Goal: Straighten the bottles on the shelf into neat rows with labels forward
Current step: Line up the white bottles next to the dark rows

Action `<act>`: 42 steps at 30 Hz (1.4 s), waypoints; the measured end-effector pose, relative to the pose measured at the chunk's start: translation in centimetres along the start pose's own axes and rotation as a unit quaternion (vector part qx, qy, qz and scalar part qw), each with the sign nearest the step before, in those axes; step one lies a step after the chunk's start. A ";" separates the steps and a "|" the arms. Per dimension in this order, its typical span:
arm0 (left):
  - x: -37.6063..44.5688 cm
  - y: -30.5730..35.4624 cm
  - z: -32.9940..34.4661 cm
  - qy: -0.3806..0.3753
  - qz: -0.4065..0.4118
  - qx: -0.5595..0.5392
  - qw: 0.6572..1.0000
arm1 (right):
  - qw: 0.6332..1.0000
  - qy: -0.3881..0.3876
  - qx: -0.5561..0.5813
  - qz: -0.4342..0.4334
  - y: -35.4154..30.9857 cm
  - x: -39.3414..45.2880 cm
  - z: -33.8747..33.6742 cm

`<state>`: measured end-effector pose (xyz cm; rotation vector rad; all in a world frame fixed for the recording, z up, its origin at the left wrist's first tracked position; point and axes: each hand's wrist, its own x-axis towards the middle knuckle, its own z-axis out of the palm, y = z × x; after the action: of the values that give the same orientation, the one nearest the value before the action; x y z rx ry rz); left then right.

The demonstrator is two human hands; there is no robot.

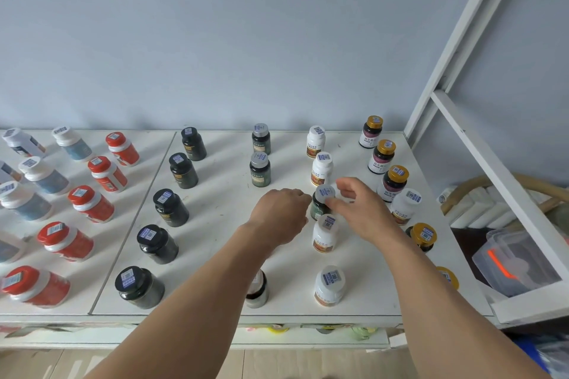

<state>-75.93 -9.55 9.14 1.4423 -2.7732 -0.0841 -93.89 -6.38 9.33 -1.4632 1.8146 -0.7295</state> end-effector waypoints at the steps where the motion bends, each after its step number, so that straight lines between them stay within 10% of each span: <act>1: 0.3 -0.1 -0.1 0.003 -0.002 0.004 1.000 | 1.000 -0.009 -0.012 0.001 -0.3 0.8 0.0; 9: 2.6 -0.9 0.2 -0.059 -0.045 -0.009 0.997 | 0.994 -0.096 -0.057 0.002 -0.3 4.4 0.7; 21: 5.6 -2.2 0.2 -0.137 -0.154 -0.320 0.925 | 0.996 -0.070 -0.024 -0.052 -2.4 6.6 -2.5; 42: 5.3 -3.9 -0.6 -0.166 -0.117 -0.518 0.831 | 1.000 0.010 0.001 -0.006 -4.4 6.4 -1.3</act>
<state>-75.73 -16.18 9.44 1.4189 -1.9890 -1.6582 -93.20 -13.57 12.52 -1.4700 1.8214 -0.7549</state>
